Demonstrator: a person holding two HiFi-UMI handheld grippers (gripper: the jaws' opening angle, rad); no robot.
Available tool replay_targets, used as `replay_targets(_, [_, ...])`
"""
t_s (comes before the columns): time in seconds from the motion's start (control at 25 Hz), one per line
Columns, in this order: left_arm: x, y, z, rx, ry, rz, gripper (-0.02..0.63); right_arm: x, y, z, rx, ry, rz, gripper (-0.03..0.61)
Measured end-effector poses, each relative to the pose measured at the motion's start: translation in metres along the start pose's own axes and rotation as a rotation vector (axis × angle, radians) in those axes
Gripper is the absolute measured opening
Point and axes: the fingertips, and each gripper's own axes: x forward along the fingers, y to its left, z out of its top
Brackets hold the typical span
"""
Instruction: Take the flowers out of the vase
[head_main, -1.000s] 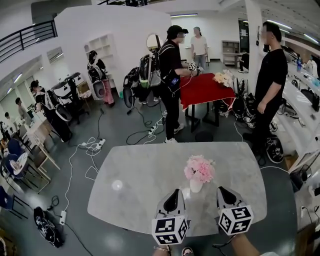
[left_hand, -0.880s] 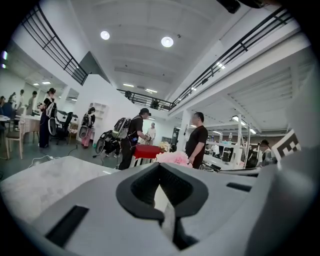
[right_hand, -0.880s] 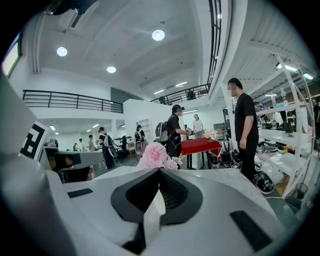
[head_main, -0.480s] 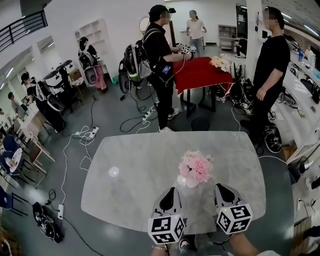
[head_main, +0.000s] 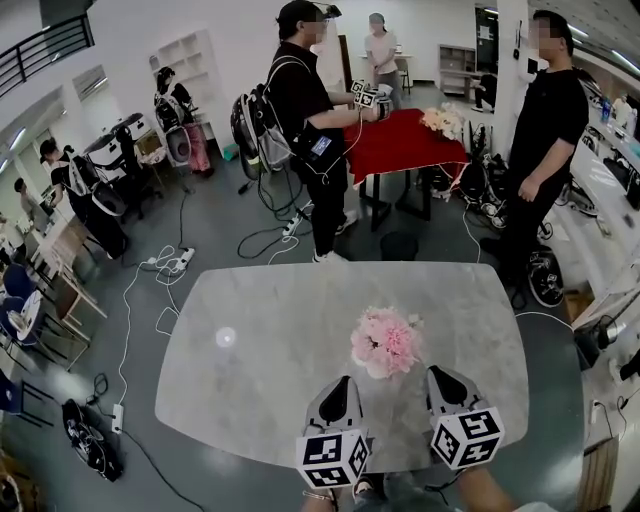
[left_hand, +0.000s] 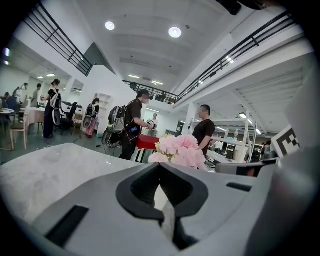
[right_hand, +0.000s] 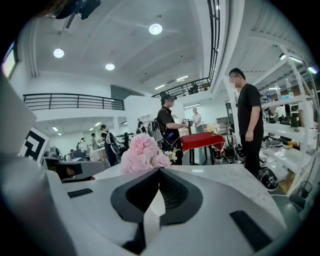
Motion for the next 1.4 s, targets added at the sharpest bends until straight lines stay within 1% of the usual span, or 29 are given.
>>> replay_targets(0.32, [0.01, 0.005, -0.034, 0.051, 0.022, -0.038, 0.005, 0.0, -0.006, -0.03, 0.017, 0.037, 0.001, 0.017])
replay_targets(0.52, [0.022, 0.003, -0.057, 0.032, 0.034, -0.087, 0.006, 0.001, -0.009, -0.05, 0.016, 0.069, 0.0, 0.017])
replay_targets(0.6, [0.026, 0.004, -0.069, 0.031, 0.04, -0.105, 0.021, 0.005, -0.006, -0.058, 0.019, 0.071, 0.003, 0.017])
replay_targets(0.8, [0.04, -0.001, -0.093, 0.033, 0.046, -0.167, 0.137, 0.009, -0.002, -0.075, 0.027, 0.068, 0.015, 0.017])
replay_targets(0.96, [0.061, -0.011, -0.105, 0.077, 0.051, -0.221, 0.219, 0.012, -0.009, -0.079, 0.027, 0.065, 0.02, 0.017])
replay_targets(1.12, [0.082, -0.015, -0.105, 0.078, 0.013, -0.25, 0.299, 0.01, -0.014, -0.082, 0.024, 0.063, 0.014, 0.017])
replay_targets(1.28, [0.105, -0.013, -0.101, 0.107, -0.001, -0.258, 0.354, 0.011, -0.018, -0.086, 0.018, 0.085, 0.018, 0.017])
replay_targets(1.4, [0.118, -0.017, -0.102, 0.129, 0.004, -0.277, 0.37, 0.015, -0.022, -0.089, 0.022, 0.095, 0.019, 0.017])
